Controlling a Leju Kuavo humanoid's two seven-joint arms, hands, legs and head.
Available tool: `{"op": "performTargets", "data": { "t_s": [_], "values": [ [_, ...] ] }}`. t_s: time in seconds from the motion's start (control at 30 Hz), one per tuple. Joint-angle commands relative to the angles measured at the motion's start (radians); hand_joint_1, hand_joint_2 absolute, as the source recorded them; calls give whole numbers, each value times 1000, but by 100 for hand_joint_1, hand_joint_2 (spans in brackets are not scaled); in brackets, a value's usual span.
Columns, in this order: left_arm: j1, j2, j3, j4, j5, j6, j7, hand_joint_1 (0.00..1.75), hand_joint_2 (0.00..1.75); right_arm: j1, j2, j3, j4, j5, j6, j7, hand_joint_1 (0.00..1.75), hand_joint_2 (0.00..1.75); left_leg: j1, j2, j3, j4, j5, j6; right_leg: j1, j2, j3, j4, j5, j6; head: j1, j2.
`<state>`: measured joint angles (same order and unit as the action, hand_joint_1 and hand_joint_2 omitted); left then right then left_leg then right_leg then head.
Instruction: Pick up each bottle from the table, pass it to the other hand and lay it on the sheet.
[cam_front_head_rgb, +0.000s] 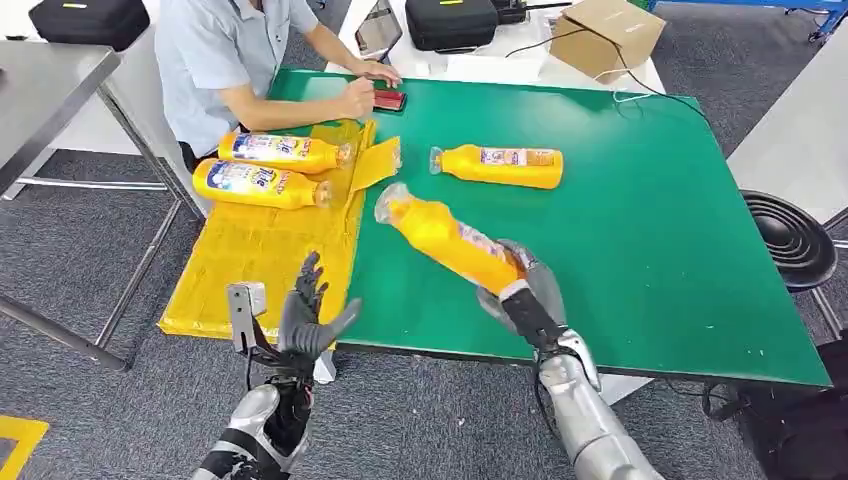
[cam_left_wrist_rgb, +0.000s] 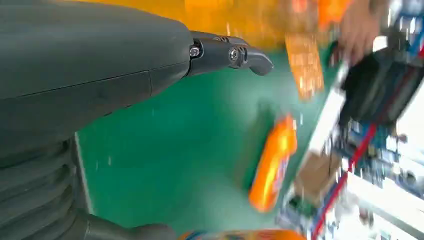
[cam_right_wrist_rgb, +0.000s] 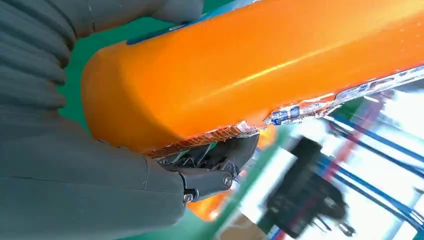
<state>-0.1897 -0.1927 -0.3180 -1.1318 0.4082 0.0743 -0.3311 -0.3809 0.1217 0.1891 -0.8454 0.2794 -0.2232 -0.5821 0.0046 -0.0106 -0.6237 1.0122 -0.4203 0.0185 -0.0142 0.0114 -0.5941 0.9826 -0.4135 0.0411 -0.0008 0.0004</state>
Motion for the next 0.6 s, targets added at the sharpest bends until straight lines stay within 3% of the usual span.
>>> {"op": "performTargets", "data": {
  "t_s": [0.03, 0.13, 0.23, 0.33, 0.47, 0.6],
  "values": [
    [14, 77, -191, 20, -47, -152, 43, 0, 175, 140, 12, 116, -383, -115, 14, -29, 175, 175, 0, 2, 4, -1, -3, -1, 0, 0, 4, -1, -2, -2, 0, 0],
    [19, 59, -198, 6, -42, -144, 7, 0, 175, 164, 11, 160, -413, -107, 7, -35, 175, 175, 0, 0, 2, 0, -3, -1, 0, -2, 2, -1, -2, -2, 0, 0],
    [57, 71, -215, -120, -34, -201, -50, 0, 175, 149, 16, 192, -332, -102, 10, -29, 175, 175, 0, 1, 2, 0, -3, -1, 0, -1, 2, -1, -2, -2, 0, 0],
    [77, 78, -222, -180, -12, -206, 4, 0, 175, 143, 28, 216, -261, -76, -5, -43, 175, 175, 0, 3, 2, 0, -3, -1, 1, 2, 1, -1, -2, -2, 0, 0],
    [76, 75, -223, -184, -25, -194, -14, 0, 175, 141, 25, 230, -257, -72, 6, -44, 175, 175, 0, 2, 3, -1, -3, -1, 1, 1, 2, -2, -2, -2, 0, 0],
    [58, 63, -227, -195, -21, -143, -18, 0, 175, 135, 38, 353, -195, 14, 28, -34, 175, 175, 1, 3, 1, -1, -3, -1, 1, 1, 0, -2, -1, -1, 0, 0]
  ]
}}
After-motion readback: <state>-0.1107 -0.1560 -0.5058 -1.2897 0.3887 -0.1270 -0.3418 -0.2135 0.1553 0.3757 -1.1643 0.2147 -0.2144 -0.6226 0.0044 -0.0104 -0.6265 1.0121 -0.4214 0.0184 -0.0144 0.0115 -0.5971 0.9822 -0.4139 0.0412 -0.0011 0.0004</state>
